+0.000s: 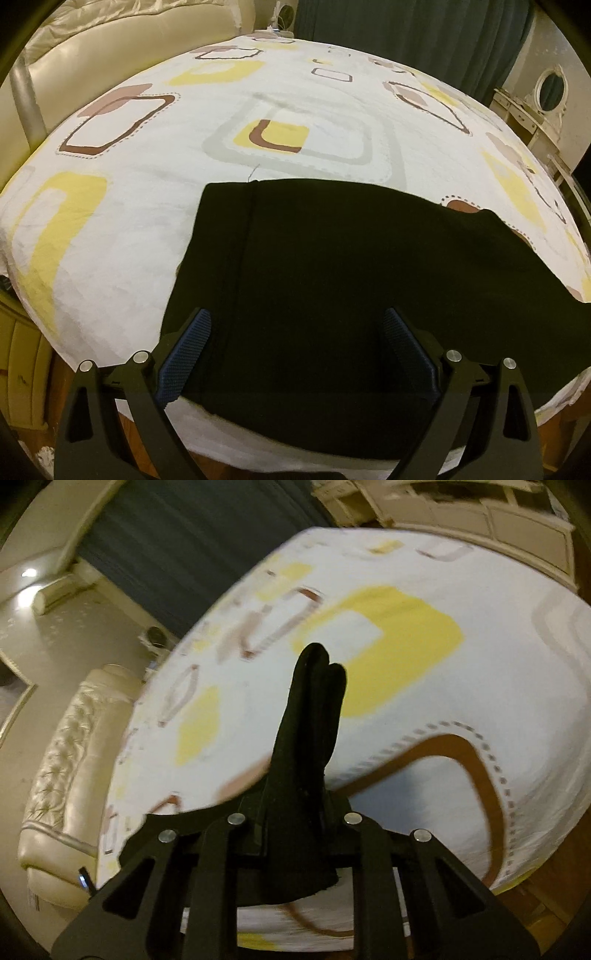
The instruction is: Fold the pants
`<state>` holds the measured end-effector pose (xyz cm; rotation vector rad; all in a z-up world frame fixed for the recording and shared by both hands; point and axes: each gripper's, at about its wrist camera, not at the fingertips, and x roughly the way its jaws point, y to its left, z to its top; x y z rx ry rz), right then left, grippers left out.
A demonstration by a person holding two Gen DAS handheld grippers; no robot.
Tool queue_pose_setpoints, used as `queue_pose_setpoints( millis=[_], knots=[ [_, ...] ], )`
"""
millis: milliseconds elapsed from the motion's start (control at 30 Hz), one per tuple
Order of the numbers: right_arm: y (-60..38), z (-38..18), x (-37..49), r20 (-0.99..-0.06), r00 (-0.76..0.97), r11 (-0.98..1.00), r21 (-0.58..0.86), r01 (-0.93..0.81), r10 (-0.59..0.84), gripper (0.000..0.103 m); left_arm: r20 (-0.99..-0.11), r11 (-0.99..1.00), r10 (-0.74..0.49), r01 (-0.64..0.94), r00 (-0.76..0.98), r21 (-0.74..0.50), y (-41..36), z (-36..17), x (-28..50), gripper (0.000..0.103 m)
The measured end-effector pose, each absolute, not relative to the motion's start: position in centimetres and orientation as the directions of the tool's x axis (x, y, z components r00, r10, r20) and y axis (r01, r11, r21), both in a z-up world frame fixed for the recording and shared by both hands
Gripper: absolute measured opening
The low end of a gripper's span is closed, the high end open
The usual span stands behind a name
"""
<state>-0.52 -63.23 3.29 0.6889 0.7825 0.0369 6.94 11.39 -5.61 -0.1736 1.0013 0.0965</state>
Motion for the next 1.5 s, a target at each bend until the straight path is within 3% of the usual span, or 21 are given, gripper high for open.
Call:
queue_pose_setpoints(
  millis=[167,433,700,967,1500],
  knots=[
    [-56.5,7.9,0.1,-0.583,0.745,0.805,0.583,0.108,0.322,0.017,-0.830,0.988,0.005,-0.131,0.558,-0.082,10.7,-4.1,5.3,0.094],
    [-44.6,9.2,2.3,-0.575,0.719,0.843,0.537,-0.026,0.389,0.017,-0.808,0.992,-0.031,-0.079,0.588,-0.096,9.5,-2.6,3.7,0.094],
    [-34.7,5.2,4.0,-0.648,0.640,0.875,0.477,-0.082,0.413,0.017,-0.785,0.998,-0.029,-0.025,0.619,-0.056,7.7,-2.2,3.3,0.094],
    [-27.3,-0.7,5.5,-0.764,0.557,0.936,0.345,-0.073,0.325,0.017,-0.782,0.998,-0.042,-0.010,0.622,-0.062,7.2,-2.2,3.4,0.094],
    [-22.5,-5.6,6.1,-0.825,0.485,0.954,0.288,-0.080,0.289,0.018,-0.781,0.998,-0.049,-0.005,0.623,-0.067,6.7,-2.4,3.4,0.094]
  ],
)
